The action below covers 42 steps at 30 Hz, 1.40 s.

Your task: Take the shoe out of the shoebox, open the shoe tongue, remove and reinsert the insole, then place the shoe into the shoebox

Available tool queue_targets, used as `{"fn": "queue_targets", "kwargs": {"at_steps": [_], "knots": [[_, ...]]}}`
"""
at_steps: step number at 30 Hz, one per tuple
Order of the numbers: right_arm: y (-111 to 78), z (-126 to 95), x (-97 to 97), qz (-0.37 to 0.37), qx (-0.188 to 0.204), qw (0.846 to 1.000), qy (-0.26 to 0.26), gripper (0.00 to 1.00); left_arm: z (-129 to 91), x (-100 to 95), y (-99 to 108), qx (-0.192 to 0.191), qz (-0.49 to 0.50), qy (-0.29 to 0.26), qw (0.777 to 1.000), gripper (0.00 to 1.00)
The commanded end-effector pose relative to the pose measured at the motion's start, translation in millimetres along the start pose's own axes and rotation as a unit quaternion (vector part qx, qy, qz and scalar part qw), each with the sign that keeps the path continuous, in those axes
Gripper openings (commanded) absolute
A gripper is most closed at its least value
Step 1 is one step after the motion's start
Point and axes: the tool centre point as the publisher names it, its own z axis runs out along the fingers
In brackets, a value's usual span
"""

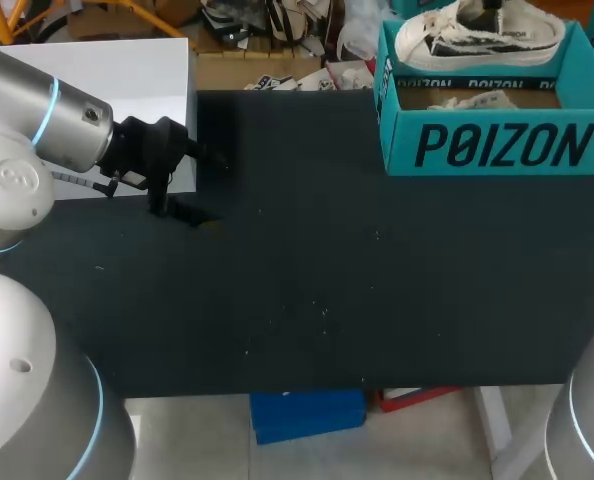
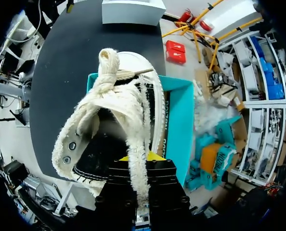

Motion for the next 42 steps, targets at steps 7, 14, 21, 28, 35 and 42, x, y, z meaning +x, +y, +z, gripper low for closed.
{"fn": "queue_targets", "kwargs": {"at_steps": [7,14,21,28,35,42], "knots": [[-4.6,26,-43.3,-0.031,0.006,0.998,0.062,0.00,0,0.5,-1,-0.002,0.000,0.000,1.000,1.00],[-9.0,56,-50.2,-0.031,0.005,0.997,0.073,0.00,0,0.5,-1,-0.002,0.000,0.000,1.000,1.00],[-19.2,83,-54.8,-0.019,-0.001,0.996,0.093,0.00,0,0.5,-1,-0.002,0.000,0.000,1.000,1.00],[-30.0,110,-66.2,-0.015,-0.011,0.994,0.111,0.00,0,0.5,-1,-0.002,0.000,0.000,1.000,1.00],[-33.3,135,-74.5,-0.012,-0.022,0.991,0.129,0.00,0,0.5,-1,-0.002,0.000,0.000,1.000,1.00],[-36.7,159,-79.9,-0.009,-0.033,0.989,0.144,0.00,0,0.5,-1,-0.002,0.000,0.000,1.000,1.00]]}}
